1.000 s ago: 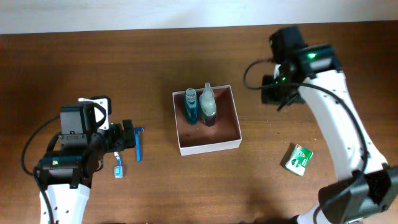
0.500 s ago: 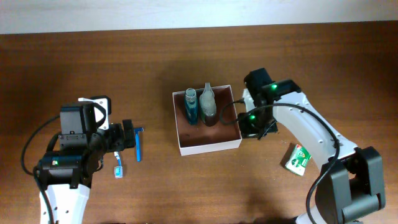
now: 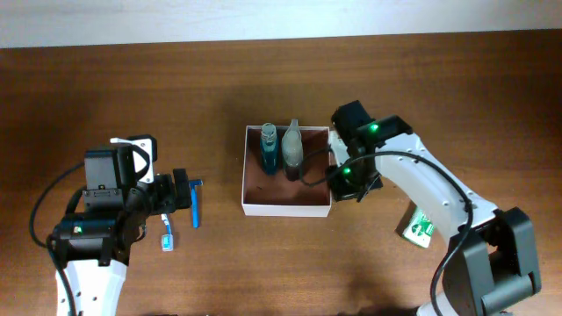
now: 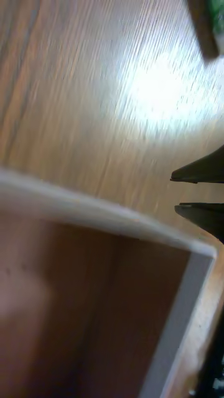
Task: Pack container
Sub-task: 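Release the pump bottle and move the right gripper away, then lower the right gripper onto the green Dettol box and grasp it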
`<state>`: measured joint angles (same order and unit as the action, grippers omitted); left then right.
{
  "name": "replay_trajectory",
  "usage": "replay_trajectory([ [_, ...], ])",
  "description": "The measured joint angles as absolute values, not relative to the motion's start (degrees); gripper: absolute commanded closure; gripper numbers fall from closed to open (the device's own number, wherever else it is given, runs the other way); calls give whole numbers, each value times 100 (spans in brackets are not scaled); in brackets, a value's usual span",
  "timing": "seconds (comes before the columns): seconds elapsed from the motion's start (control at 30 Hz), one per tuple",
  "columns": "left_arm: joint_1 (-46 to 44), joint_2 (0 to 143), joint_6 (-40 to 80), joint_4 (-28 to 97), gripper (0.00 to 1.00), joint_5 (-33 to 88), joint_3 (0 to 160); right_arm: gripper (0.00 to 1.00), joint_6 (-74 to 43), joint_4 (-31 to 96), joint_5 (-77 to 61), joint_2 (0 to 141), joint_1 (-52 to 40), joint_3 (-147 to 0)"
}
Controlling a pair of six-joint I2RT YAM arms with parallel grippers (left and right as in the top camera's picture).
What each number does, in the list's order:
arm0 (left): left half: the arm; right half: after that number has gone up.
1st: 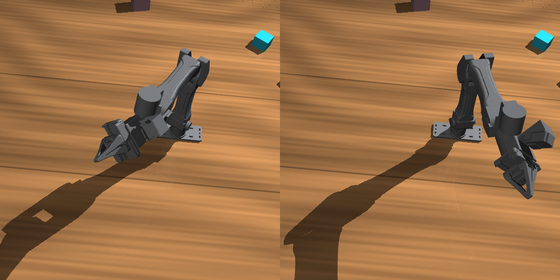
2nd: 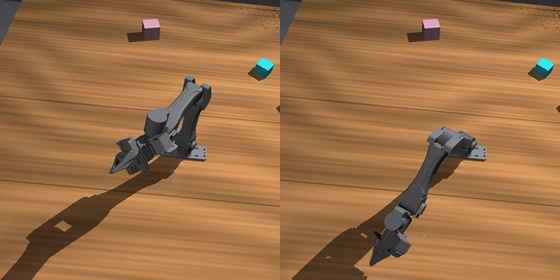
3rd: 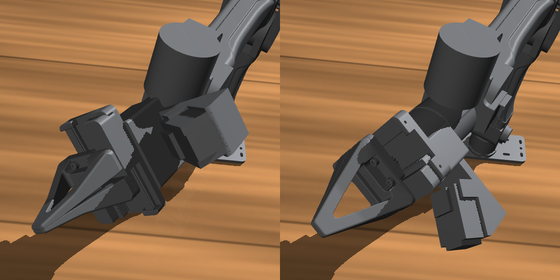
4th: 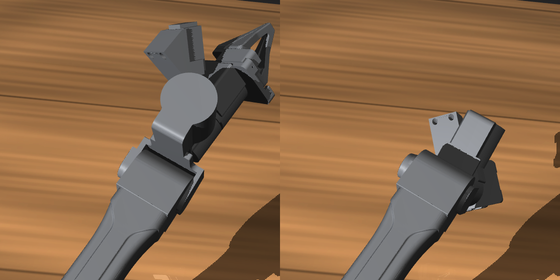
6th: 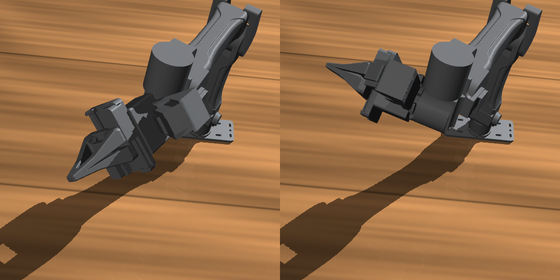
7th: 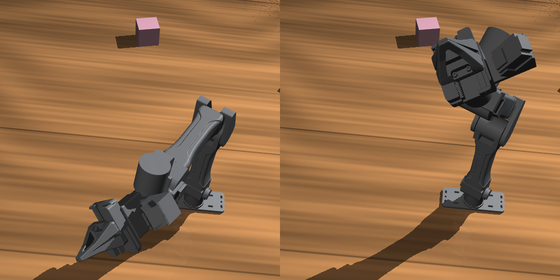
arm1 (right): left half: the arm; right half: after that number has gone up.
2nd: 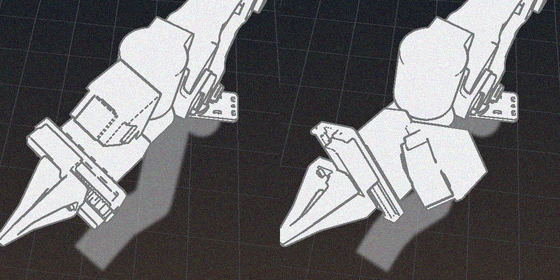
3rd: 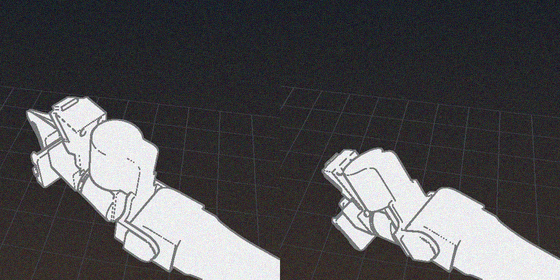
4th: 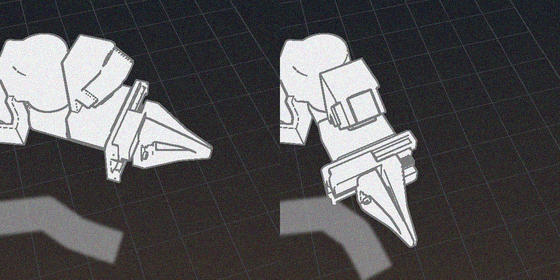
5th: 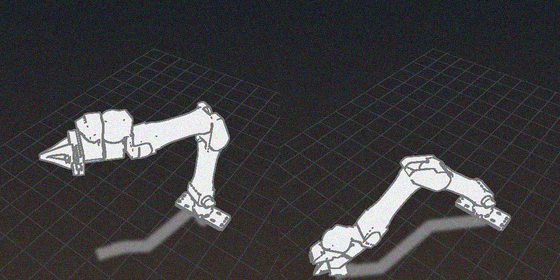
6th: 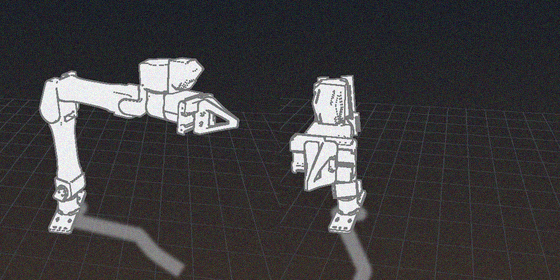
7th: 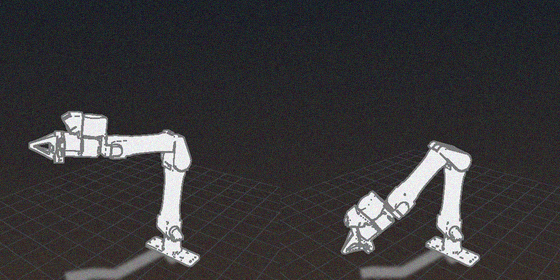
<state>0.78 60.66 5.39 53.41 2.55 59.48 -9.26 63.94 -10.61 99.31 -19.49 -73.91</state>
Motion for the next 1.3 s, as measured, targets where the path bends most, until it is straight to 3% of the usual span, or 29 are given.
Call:
replay_trajectory([
  [0.13,78,6066,539,5343,1,252,5948,84,-1151,6858,-626,9904,-1234,-7603],
  [0.23,78,6066,539,5341,1,255,5951,28,-1291,7120,-237,9631,-642,-8079],
  [0.3,78,6066,539,5341,1,255,5951,10,-1341,7290,-126,9266,-226,-8466],
  [0.37,78,6066,539,5343,1,252,5951,2,-1339,7330,-45,8818,121,-8680],
  [0.67,78,6066,539,5360,1,255,5951,2,-1551,7629,12,8259,1011,-7968],
  [1.03,78,6066,539,5406,1,252,5959,2,-1651,5535,-113,8377,1015,-5297],
  [1.3,78,6066,539,5424,1,252,5959,2,-1653,4768,-113,8792,1015,-4663],
])
